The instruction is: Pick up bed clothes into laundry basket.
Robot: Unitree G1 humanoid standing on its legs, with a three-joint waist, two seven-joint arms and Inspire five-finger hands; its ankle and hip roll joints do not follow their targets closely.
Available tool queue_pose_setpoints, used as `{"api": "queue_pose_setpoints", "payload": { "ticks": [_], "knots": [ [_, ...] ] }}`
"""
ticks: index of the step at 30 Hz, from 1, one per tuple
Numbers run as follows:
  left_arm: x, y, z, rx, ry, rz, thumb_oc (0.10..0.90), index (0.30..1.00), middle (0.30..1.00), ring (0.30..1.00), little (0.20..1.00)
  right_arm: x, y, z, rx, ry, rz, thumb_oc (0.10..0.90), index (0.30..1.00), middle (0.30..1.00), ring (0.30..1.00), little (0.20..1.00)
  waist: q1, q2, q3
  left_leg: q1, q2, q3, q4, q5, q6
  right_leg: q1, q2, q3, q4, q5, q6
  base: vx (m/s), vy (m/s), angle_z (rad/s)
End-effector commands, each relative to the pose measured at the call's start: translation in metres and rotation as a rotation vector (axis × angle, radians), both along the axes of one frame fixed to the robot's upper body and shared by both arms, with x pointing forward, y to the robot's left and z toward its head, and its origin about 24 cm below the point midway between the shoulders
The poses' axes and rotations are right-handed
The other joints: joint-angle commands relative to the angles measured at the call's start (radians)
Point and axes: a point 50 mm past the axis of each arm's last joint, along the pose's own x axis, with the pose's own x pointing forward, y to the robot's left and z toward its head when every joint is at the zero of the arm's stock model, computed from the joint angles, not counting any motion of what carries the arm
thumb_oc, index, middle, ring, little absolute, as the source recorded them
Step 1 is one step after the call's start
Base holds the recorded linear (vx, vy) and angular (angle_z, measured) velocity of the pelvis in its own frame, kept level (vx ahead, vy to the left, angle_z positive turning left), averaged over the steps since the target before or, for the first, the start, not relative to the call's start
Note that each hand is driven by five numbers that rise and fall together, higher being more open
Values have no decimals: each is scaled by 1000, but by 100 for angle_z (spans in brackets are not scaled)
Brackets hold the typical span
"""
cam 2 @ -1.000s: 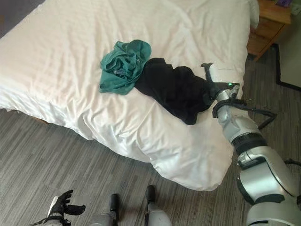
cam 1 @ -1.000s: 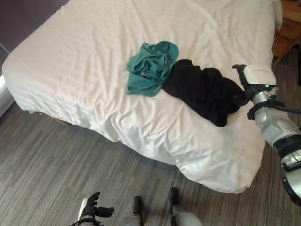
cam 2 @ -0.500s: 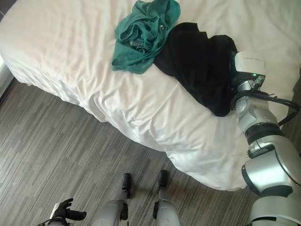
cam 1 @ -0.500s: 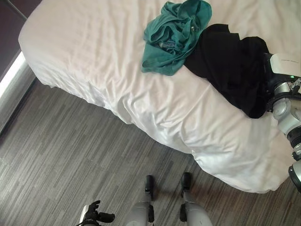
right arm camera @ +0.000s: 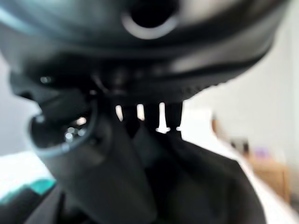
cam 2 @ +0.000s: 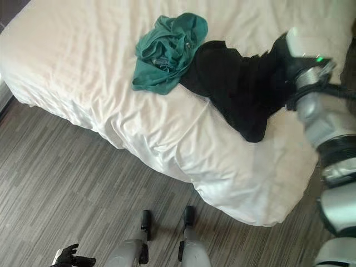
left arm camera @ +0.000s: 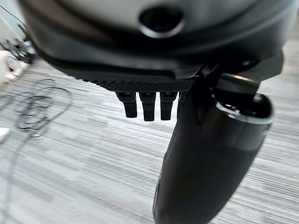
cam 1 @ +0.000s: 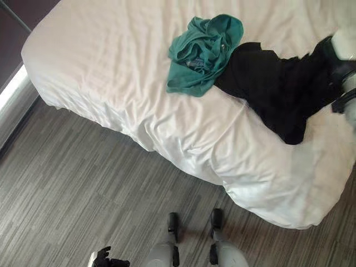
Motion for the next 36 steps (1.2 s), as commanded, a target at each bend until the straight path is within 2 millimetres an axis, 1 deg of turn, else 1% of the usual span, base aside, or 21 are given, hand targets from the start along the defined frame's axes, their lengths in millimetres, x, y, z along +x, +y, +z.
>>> {"api": "queue_pose_setpoints", "payload": {
  "ticks": [1,2,3,7,9,10,11,13,14,16,17,18,19,20,22,24,25,29,33,35,36],
  "knots": [
    [-44,48,11,135,148,66,800,900,900,900,900,-58,-19,74,75,-418,-29,400,300,300,300,300,-69,-128,-206,17,12,52,1,-41,-72,70,-81,147,4,-114,138,120,133,-27],
    [-41,48,11,128,139,80,800,900,900,900,900,-85,-33,85,78,-509,-59,400,300,300,300,300,-95,-138,-230,40,11,61,1,-58,-66,83,-85,157,4,-113,144,92,104,-19],
    [-41,50,13,136,139,76,800,900,900,900,900,-87,-35,82,84,-509,-65,400,300,300,300,300,-90,-145,-228,41,11,61,1,-59,-66,85,-85,157,4,-114,144,95,73,-13],
    [-38,45,11,110,106,120,800,900,900,900,900,-125,-56,88,69,-616,-147,400,300,300,300,300,-162,-143,-258,76,12,90,1,-82,-58,101,-93,180,4,-108,156,34,32,-21],
    [-28,47,13,109,47,151,800,900,900,900,900,-140,-72,77,81,-633,-209,400,300,300,300,300,-205,-146,-268,87,12,100,1,-92,-53,103,-93,188,7,-105,160,16,11,-29],
    [-14,53,21,131,-35,165,800,900,900,900,900,-152,-92,58,113,-631,-285,400,300,300,300,300,-242,-148,-269,99,12,110,1,-100,-48,104,-91,195,15,-107,160,7,8,-19],
    [-11,56,23,144,-38,150,800,900,900,900,900,-161,-97,52,121,-632,-303,400,300,300,300,300,-227,-161,-266,100,12,109,1,-101,-47,106,-91,194,16,-108,160,-29,1,-23],
    [27,81,55,254,-265,202,800,900,900,900,900,-183,-119,8,148,-565,-415,400,300,300,300,300,-245,-147,-230,130,21,138,1,-118,-40,71,-71,186,84,-117,163,-61,-10,-22],
    [54,92,78,325,-354,150,800,900,900,900,900,-188,-116,2,118,-548,-416,400,300,300,300,300,-231,-133,-213,139,29,165,1,-121,-40,46,-69,158,115,-115,164,-76,-27,-48],
    [96,115,127,416,-575,224,800,900,900,900,900,-195,-127,-33,155,-484,-484,400,300,300,300,300,-202,-102,-200,155,45,229,1,-126,-41,34,-89,41,136,-124,156,-95,-49,-108],
    [109,131,153,491,-619,225,800,900,900,900,900,-194,-135,-69,220,-384,-529,400,300,300,300,300,-205,-90,-197,167,49,252,1,-123,-42,35,-94,7,140,-119,151,-74,-47,-151],
    [109,133,155,498,-621,226,800,900,900,900,900,-193,-135,-71,226,-385,-527,400,300,300,300,300,-205,-97,-195,165,49,253,1,-116,-42,32,-94,7,139,-113,149,-42,-43,-139],
    [112,154,185,586,-669,227,800,900,900,900,900,-200,-143,-98,273,-314,-587,400,300,300,300,300,-215,-91,-193,171,52,274,1,-112,-40,39,-93,2,123,-120,151,-19,-40,-112],
    [119,154,206,646,-761,196,800,900,900,900,900,-211,-149,-142,362,-224,-672,400,300,300,300,300,-211,-79,-192,182,53,284,1,-116,-38,48,-94,1,117,-126,150,5,-72,-73],
    [120,139,261,771,-1036,135,800,900,900,900,900,-260,-158,-234,500,4,-959,400,300,300,300,300,-194,-74,-187,196,59,298,1,-110,-36,58,-96,11,102,-123,151,2,-138,-58],
    [102,127,280,786,-1206,160,800,900,900,900,900,-315,-135,-329,701,288,-1211,400,300,300,300,300,-194,-71,-191,199,67,304,1,-98,-42,83,-92,25,62,-115,148,-20,-186,-41],
    [100,126,290,802,-1265,173,800,900,900,900,900,-331,-123,-354,803,358,-1275,400,300,300,300,300,-200,-64,-191,201,71,302,1,-91,-44,98,-89,35,39,-117,146,3,-147,-13],
    [104,134,318,822,-1384,226,800,900,900,900,900,-380,-88,-404,1059,560,-1475,400,300,300,300,300,-207,-25,-151,189,77,299,78,-47,-59,140,-82,57,16,-141,129,-11,-86,-20],
    [117,154,338,943,-1299,270,800,900,900,900,900,-377,-69,-422,1166,626,-1516,400,300,300,300,300,-190,-17,-103,88,92,226,271,-7,-80,158,-71,85,8,-158,100,-12,-64,-33],
    [125,160,337,978,-1219,274,800,900,900,900,900,-370,-64,-427,1185,641,-1490,400,300,300,300,300,-171,-20,-108,56,38,142,217,-56,-58,173,-73,119,6,-171,105,206,43,-75],
    [133,160,340,1004,-1187,268,800,900,900,900,900,-364,-62,-430,1243,577,-1478,400,300,300,300,300,-160,-17,-112,40,-1,54,136,-65,-46,173,-68,161,5,-167,110,226,76,-86]
  ]
}}
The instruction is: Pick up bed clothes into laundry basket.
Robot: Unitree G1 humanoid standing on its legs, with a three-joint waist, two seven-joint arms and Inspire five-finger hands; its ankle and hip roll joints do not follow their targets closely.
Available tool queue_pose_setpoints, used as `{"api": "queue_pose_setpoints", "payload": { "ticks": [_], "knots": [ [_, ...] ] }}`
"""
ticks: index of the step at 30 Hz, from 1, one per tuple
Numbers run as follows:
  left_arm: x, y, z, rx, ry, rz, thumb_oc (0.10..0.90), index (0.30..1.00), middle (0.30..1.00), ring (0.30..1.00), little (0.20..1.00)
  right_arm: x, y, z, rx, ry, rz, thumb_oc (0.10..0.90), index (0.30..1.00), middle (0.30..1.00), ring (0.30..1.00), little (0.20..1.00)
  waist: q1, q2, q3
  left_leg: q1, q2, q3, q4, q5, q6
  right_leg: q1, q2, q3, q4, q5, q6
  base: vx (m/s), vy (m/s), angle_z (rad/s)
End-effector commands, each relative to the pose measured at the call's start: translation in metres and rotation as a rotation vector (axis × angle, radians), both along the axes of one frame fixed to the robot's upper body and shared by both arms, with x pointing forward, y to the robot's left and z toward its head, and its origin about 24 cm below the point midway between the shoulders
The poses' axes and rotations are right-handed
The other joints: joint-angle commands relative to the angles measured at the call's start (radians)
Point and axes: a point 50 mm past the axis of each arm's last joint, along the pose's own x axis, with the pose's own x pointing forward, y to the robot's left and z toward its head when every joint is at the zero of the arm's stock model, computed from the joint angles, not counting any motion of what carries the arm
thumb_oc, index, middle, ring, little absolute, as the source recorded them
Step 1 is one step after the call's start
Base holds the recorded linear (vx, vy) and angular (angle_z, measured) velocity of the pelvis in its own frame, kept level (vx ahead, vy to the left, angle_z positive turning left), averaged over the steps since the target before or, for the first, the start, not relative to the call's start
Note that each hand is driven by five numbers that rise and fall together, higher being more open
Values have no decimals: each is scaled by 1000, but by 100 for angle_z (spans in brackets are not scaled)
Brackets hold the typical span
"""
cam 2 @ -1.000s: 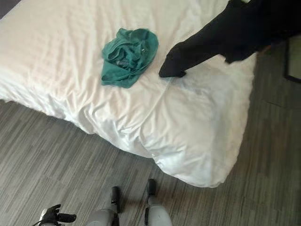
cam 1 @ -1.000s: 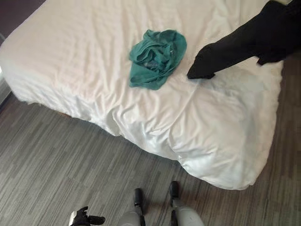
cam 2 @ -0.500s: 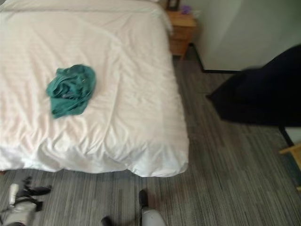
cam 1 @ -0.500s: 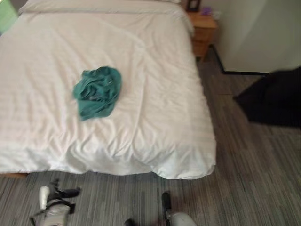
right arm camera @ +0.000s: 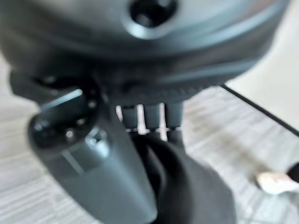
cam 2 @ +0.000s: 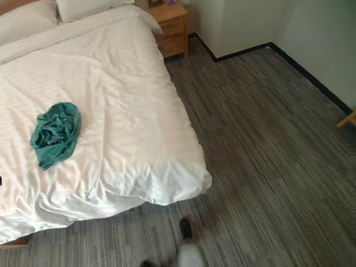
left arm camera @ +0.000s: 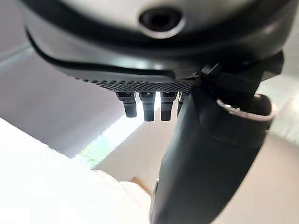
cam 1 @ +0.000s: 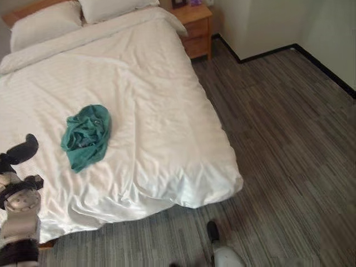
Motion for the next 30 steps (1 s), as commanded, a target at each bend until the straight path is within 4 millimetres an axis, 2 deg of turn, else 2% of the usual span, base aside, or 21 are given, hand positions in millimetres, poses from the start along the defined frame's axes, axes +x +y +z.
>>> {"api": "queue_pose_setpoints", "payload": {
  "ticks": [1,2,3,4,5,7,8,10,12,19,24,25,26,28,29,30],
  "knots": [
    [8,15,62,199,-81,111,800,900,900,900,900,-11,-18,14,-112,-3,-5,400,300,300,300,300,1,-81,-35,-113,-91,-181,-80,72,-55,251,-103,130,-184,-105,109,153,53,-72],
    [10,14,63,202,-82,108,800,900,900,900,900,-12,-17,14,-111,-4,-10,400,300,300,300,300,4,-82,-35,-111,-91,-182,-86,75,-55,252,-102,129,-184,-106,108,55,25,-39],
    [17,10,73,240,-86,86,800,900,900,900,900,-12,-10,8,-81,-6,-14,400,300,300,300,300,1,-77,-35,-100,-91,-194,-114,74,-53,249,-98,141,-183,-111,112,80,36,-27],
    [33,-4,76,263,-63,28,800,900,900,900,900,-18,8,-4,-17,11,9,400,300,300,300,300,-22,-62,-45,-68,-79,-179,-178,77,-51,249,-87,145,-183,-110,110,79,36,-17],
    [35,-5,77,266,-63,25,800,900,900,900,900,-18,9,-4,-14,10,6,400,300,300,300,300,-18,-63,-44,-66,-78,-179,-179,77,-52,250,-86,144,-183,-109,110,90,29,-18],
    [55,-18,71,266,-12,-41,800,900,900,900,900,-11,22,-13,33,18,67,400,300,300,300,300,-39,-60,-60,-49,-77,-171,-185,68,-51,243,-86,140,-183,-102,110,91,46,12],
    [72,-28,79,296,16,-76,800,900,900,900,900,2,25,-16,43,5,127,400,300,300,300,300,-60,-59,-66,-43,-80,-158,-185,68,-55,235,-89,138,-183,-95,115,115,66,34],
    [85,-38,88,337,37,-101,800,900,900,900,900,11,34,-21,62,2,187,400,300,300,300,300,-65,-66,-64,-48,-86,-149,-185,63,-53,223,-93,145,-186,-85,121,68,42,7],
    [97,-40,88,364,112,-92,800,900,900,900,900,20,38,-23,70,-8,235,400,300,300,300,300,-71,-77,-68,-54,-87,-130,-185,60,-53,207,-98,151,-186,-72,132,61,25,-27],
    [111,-27,104,512,371,38,800,900,900,900,900,16,45,-26,66,-1,268,400,300,300,300,300,-99,-88,-88,-84,-92,-94,-185,52,-48,151,-120,160,-186,-40,171,60,55,-34],
    [112,-23,122,604,436,102,800,900,900,900,900,10,56,-31,96,19,271,400,300,300,300,300,-99,-95,-96,-108,-96,-85,-185,51,-42,118,-127,162,-186,-28,183,40,50,-15],
    [121,-37,136,651,427,98,800,900,900,900,900,28,55,-31,83,11,314,400,300,300,300,300,-82,-94,-100,-119,-98,-90,-185,51,-40,108,-131,155,-186,-25,185,50,35,-5],
    [126,-44,139,680,435,104,800,900,900,900,900,36,65,-35,113,-7,358,400,300,300,300,300,-71,-98,-98,-125,-98,-98,-185,51,-37,105,-133,147,-186,-29,185,33,12,-2],
    [128,-48,140,707,452,108,800,900,900,900,900,37,62,-34,110,-5,363,400,300,300,300,300,-67,-105,-97,-129,-100,-102,-185,52,-35,102,-136,147,-186,-30,187,27,11,5],
    [127,-43,135,690,482,115,800,900,900,900,900,38,63,-34,112,4,375,400,300,300,300,300,-64,-107,-96,-131,-101,-102,-185,51,-34,99,-137,145,-186,-29,188,34,30,11],
    [125,-41,140,689,484,125,800,900,900,900,900,38,59,-32,106,4,370,400,300,300,300,300,-63,-108,-95,-133,-101,-101,-185,51,-34,95,-139,143,-186,-28,190,32,35,9]
  ]
}}
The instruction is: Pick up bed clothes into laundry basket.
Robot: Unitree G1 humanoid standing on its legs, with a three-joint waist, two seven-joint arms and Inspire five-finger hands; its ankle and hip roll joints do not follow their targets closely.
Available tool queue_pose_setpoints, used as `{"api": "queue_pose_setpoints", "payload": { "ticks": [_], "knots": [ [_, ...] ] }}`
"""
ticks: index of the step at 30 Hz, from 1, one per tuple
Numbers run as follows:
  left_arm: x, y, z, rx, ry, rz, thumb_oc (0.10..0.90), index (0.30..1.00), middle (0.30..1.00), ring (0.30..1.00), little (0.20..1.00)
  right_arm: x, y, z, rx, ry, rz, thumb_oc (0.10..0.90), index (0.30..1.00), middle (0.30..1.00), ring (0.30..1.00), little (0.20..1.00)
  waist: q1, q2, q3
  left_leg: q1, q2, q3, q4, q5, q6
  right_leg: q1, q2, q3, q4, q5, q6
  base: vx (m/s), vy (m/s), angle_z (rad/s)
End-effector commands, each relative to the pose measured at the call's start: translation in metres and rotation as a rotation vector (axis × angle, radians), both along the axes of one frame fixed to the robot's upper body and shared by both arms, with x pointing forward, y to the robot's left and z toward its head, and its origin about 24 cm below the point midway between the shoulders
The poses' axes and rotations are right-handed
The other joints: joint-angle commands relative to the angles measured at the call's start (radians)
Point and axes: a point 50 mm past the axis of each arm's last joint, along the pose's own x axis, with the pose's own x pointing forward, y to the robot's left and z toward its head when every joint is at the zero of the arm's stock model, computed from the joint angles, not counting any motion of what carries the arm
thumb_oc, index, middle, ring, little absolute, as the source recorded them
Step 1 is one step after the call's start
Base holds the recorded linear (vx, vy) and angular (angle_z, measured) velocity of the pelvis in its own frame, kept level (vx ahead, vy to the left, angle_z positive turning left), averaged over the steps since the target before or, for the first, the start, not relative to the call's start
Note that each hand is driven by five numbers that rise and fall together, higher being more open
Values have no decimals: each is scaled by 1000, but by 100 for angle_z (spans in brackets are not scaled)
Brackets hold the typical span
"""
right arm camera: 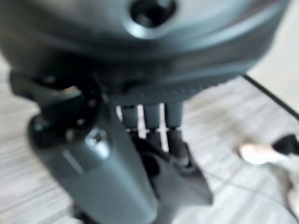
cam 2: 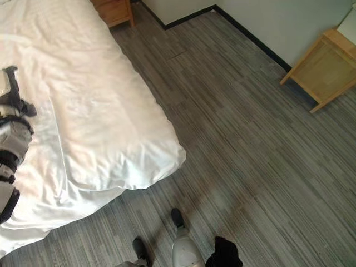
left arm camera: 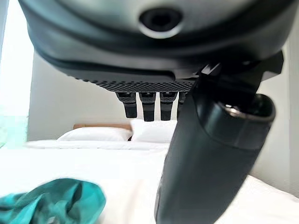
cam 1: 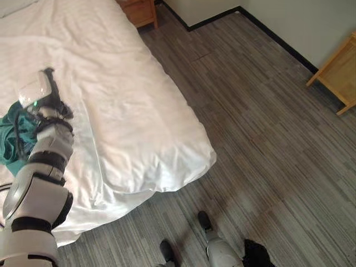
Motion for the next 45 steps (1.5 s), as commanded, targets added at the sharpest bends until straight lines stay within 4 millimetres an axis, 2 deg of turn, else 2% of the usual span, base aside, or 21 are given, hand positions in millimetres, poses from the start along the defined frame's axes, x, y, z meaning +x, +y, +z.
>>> {"api": "queue_pose_setpoints", "payload": {
  "ticks": [1,8,11,16,18,24,25,26,29,32,33,34,36,37,38,39,40,41,45],
  "knots": [
    [-23,39,59,127,-106,178,800,900,900,900,900,-45,-16,2,-75,148,-36,400,300,300,300,300,21,-38,-98,-62,6,-58,2,-8,-45,57,-95,3,4,-99,181,25,44,7],
    [-30,50,62,150,-59,210,800,900,900,900,900,-40,-33,11,-87,164,-18,400,300,300,300,300,33,-52,-91,-83,0,-55,2,-10,-41,32,-107,-7,4,-87,190,23,38,4],
    [-28,47,65,156,-61,202,800,900,900,900,900,-26,-43,17,-105,148,7,400,300,300,300,300,43,-66,-77,-104,1,-60,2,-5,-39,11,-108,-10,4,-80,193,11,15,2],
    [-33,54,70,175,-63,228,800,900,900,900,900,-17,-46,19,-115,137,34,400,300,300,300,300,48,-84,-63,-130,5,-57,2,0,-38,-19,-100,-12,4,-69,195,4,13,1],
    [-37,58,74,220,-36,260,800,900,900,900,900,-8,-50,23,-136,126,65,400,300,300,300,300,47,-102,-41,-160,10,-57,2,8,-39,-48,-90,-11,4,-55,197,-10,33,-1],
    [-39,59,86,294,-12,284,800,900,900,900,900,-6,-46,21,-139,135,117,400,300,300,300,300,47,-122,-13,-212,20,-72,2,22,-41,-96,-74,-21,4,-39,198,-37,2,-2],
    [-33,53,79,337,51,282,549,524,524,524,524,3,-55,28,-168,123,135,400,300,300,300,300,49,-133,10,-252,26,-87,2,34,-46,-130,-74,-36,4,-30,200,-65,2,4],
    [-33,53,79,337,50,282,400,300,300,300,300,3,-55,28,-167,122,134,400,300,300,300,300,47,-131,7,-256,26,-89,2,35,-46,-133,-74,-39,4,-29,200,-82,10,12],
    [-35,58,72,349,95,292,400,300,300,300,300,15,-73,42,-209,88,132,400,300,300,300,300,49,-139,12,-303,27,-107,2,40,-48,-176,-75,-47,4,-21,198,-46,35,31],
    [-39,63,73,351,106,304,400,300,300,300,300,10,-79,45,-215,101,127,400,300,300,300,300,48,-138,4,-318,26,-112,2,40,-50,-191,-81,-52,4,-18,199,-3,23,13],
    [-41,63,84,374,81,303,400,300,300,300,300,4,-80,44,-202,120,121,400,300,300,300,300,47,-134,-4,-319,23,-116,2,37,-51,-190,-86,-50,4,-18,201,17,29,5],
    [-41,63,85,375,81,303,400,300,300,300,300,4,-80,44,-201,120,121,400,300,300,300,300,47,-135,-3,-319,23,-117,2,37,-51,-190,-86,-51,4,-18,201,24,31,3],
    [-41,57,108,418,13,289,400,300,300,300,300,-2,-72,37,-171,134,136,400,300,300,300,300,54,-129,-11,-290,18,-115,2,22,-49,-162,-92,-50,4,-33,201,20,15,1],
    [-41,56,109,419,12,289,400,300,300,300,300,-1,-72,37,-170,133,136,400,300,300,300,300,53,-132,-11,-294,17,-115,2,27,-49,-166,-93,-50,4,-29,201,57,37,2],
    [-41,50,126,460,-37,277,400,300,300,300,300,2,-63,32,-148,123,157,400,300,300,300,300,62,-124,-21,-258,12,-113,2,17,-45,-133,-100,-57,4,-38,201,57,19,2],
    [-41,46,132,475,-56,271,400,300,300,300,300,6,-60,31,-138,114,166,400,300,300,300,300,67,-121,-26,-237,10,-112,2,13,-44,-113,-104,-60,4,-43,202,70,22,0],
    [-41,46,132,475,-56,271,400,300,300,300,300,6,-60,31,-138,114,166,400,300,300,300,300,67,-121,-27,-238,10,-112,2,13,-44,-114,-104,-60,4,-42,202,90,14,1],
    [-38,37,141,489,-100,241,400,300,300,300,300,17,-54,30,-128,92,191,400,300,300,300,300,77,-113,-44,-208,2,-113,2,6,-41,-84,-111,-67,4,-49,203,59,8,0],
    [-31,24,143,490,-131,197,400,300,300,300,300,29,-44,27,-107,73,227,400,300,300,300,300,88,-107,-57,-158,-10,-114,2,-7,-35,-31,-120,-75,4,-63,202,59,5,9]
  ]
}}
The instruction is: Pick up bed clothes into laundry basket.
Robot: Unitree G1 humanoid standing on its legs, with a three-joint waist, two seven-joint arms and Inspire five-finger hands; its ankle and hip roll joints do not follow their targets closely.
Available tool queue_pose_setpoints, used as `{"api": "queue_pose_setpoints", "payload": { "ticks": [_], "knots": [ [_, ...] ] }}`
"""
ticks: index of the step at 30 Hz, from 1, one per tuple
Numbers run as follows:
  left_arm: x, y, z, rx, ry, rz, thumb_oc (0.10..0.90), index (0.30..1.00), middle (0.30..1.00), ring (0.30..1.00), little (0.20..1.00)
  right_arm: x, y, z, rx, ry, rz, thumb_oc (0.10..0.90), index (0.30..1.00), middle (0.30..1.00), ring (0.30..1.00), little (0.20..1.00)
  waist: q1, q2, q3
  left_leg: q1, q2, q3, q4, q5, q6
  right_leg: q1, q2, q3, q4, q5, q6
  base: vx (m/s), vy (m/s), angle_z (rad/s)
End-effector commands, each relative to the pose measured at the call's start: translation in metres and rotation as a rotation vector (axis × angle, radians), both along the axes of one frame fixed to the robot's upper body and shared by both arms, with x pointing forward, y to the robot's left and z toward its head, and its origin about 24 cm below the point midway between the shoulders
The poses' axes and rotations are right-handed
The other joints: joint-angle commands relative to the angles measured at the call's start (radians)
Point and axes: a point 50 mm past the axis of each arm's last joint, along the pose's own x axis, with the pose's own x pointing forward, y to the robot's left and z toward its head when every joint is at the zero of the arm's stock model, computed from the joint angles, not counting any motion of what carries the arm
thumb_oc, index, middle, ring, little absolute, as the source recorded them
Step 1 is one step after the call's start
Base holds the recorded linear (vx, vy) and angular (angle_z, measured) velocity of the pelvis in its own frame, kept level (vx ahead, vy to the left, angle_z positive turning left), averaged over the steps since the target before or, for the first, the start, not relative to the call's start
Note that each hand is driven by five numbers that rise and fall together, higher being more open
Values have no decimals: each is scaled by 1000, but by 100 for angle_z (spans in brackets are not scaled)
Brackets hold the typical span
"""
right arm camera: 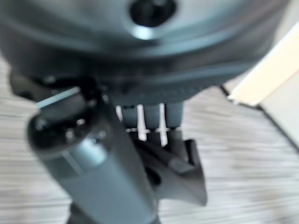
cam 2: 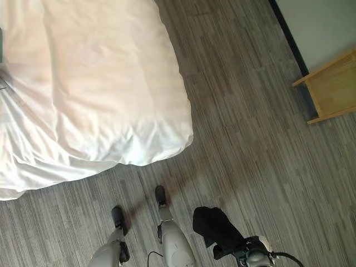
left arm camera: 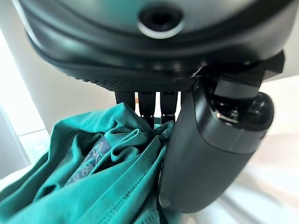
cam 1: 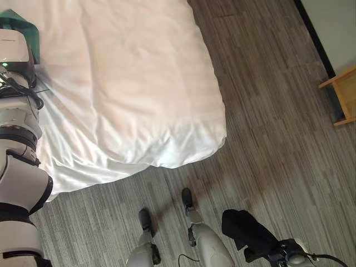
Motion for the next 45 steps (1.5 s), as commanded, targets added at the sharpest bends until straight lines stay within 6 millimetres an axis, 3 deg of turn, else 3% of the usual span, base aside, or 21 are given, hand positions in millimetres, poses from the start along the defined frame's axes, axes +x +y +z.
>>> {"api": "queue_pose_setpoints", "payload": {
  "ticks": [1,6,9,11,12,13,15,18,19,20,22,27,35,40,45],
  "knots": [
    [-18,-4,79,118,-272,27,400,300,300,300,300,-49,-22,-6,-84,177,-33,400,300,300,300,300,34,55,-122,16,1,-27,1,-49,-45,106,-94,13,4,-106,195,39,-1,15],
    [-10,-26,90,79,-335,-80,400,300,300,300,300,-45,-8,-12,-44,182,-8,400,300,300,300,300,54,64,-146,64,-12,-31,1,-60,-39,155,-105,1,4,-116,195,17,-2,5],
    [-11,-28,90,51,-366,-115,413,319,319,319,319,-46,-4,-14,-22,186,-13,400,300,300,300,300,61,63,-158,85,-14,-35,1,-65,-37,178,-108,-3,4,-120,194,15,-12,3],
    [-12,-30,93,35,-378,-135,529,493,493,493,493,-49,1,-17,-5,191,-14,400,300,300,300,300,64,65,-166,96,-15,-37,1,-67,-35,188,-112,-7,4,-121,194,0,0,0],
    [-12,-30,93,35,-378,-135,552,528,528,528,528,-49,1,-17,-5,191,-14,400,300,300,300,300,64,65,-165,97,-15,-37,1,-67,-35,189,-112,-7,4,-122,194,0,0,0],
    [-12,-31,92,31,-373,-147,692,738,738,738,738,-52,4,-19,8,199,-15,400,300,300,300,300,67,65,-172,108,-17,-37,1,-70,-33,201,-114,-8,4,-125,193,7,-5,4],
    [-10,-29,84,1,-350,-151,800,900,900,900,900,-51,4,-19,16,203,-18,400,300,300,300,300,68,63,-177,118,-18,-37,1,-72,-33,209,-116,-10,4,-126,192,5,-11,7],
    [-2,-26,65,-85,-289,-152,800,900,900,900,900,-51,6,-20,22,217,-15,400,300,300,300,300,69,61,-181,127,-17,-39,1,-73,-32,219,-115,-11,4,-128,189,1,-13,5],
    [2,-20,43,-188,-235,-133,800,900,900,900,900,-51,9,-22,29,234,-5,400,300,300,300,300,67,58,-186,132,-17,-37,1,-74,-31,222,-113,-10,4,-127,187,3,-6,4],
    [4,-16,34,-253,-221,-128,800,900,900,900,900,-51,8,-21,24,241,-4,400,300,300,300,300,65,56,-188,135,-17,-35,1,-75,-31,224,-112,-9,4,-127,186,12,-3,5],
    [5,-13,25,-354,-221,-132,800,900,900,900,900,-52,8,-22,22,253,-1,400,300,300,300,300,61,57,-196,138,-16,-32,1,-76,-32,224,-111,-8,4,-125,187,0,0,0],
    [6,-13,22,-361,-211,-121,800,900,900,900,900,-55,7,-22,17,256,-4,400,300,300,300,300,57,54,-201,136,-16,-28,1,-75,-33,219,-109,-7,4,-120,188,3,1,-1],
    [11,-27,40,-215,-191,-113,800,900,900,900,900,-51,2,-18,3,243,-6,400,300,300,300,300,56,33,-185,86,-6,-30,1,-59,-34,167,-97,-8,4,-106,189,-29,-8,-3],
    [12,-27,35,-184,-160,-98,800,900,900,900,900,-50,-1,-17,-7,246,4,400,300,300,300,300,47,21,-176,54,-2,-24,1,-51,-35,133,-94,-6,4,-97,186,-33,-5,-1],
    [6,-16,36,-118,-158,-40,800,900,900,900,900,-38,-14,-7,-75,214,40,400,300,300,300,300,26,8,-100,-38,6,-22,1,-21,-40,42,-89,4,4,-73,181,-89,5,-6]
  ]
}}
